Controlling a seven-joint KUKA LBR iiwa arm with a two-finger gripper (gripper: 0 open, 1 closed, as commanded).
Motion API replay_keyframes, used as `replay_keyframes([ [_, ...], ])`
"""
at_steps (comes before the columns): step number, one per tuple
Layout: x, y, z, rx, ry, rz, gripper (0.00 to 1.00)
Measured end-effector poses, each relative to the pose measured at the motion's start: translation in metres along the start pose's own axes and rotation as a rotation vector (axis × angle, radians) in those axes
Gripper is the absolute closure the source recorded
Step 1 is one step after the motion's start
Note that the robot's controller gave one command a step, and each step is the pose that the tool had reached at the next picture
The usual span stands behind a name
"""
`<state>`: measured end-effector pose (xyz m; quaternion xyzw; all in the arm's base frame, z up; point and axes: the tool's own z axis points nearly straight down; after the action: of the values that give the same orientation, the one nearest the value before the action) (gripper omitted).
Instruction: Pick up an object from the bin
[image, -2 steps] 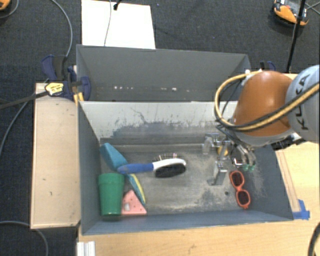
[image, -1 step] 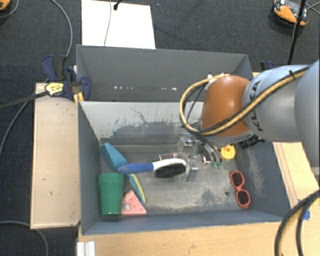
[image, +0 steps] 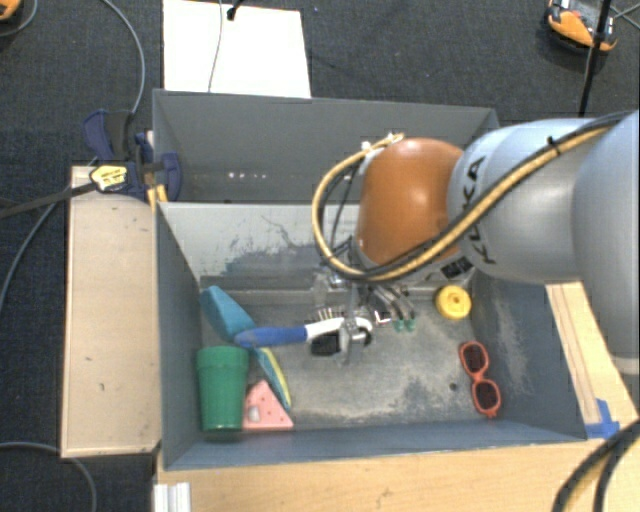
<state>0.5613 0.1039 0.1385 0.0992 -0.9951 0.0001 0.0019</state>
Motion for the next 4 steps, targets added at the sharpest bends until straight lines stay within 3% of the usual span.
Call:
replay_keyframes([
  [1, -0.013, 0.015, -0.016, -0.001, -0.016, -0.015, 0.00],
  [2, -0.003, 0.009, 0.060, 0.000, -0.008, -0.149, 0.00],
  [3, -0.017, 0.013, 0.068, -0.001, -0.020, -0.182, 1.00],
  [4, -0.017, 0.013, 0.068, -0.001, -0.020, -0.182, 1.00],
])
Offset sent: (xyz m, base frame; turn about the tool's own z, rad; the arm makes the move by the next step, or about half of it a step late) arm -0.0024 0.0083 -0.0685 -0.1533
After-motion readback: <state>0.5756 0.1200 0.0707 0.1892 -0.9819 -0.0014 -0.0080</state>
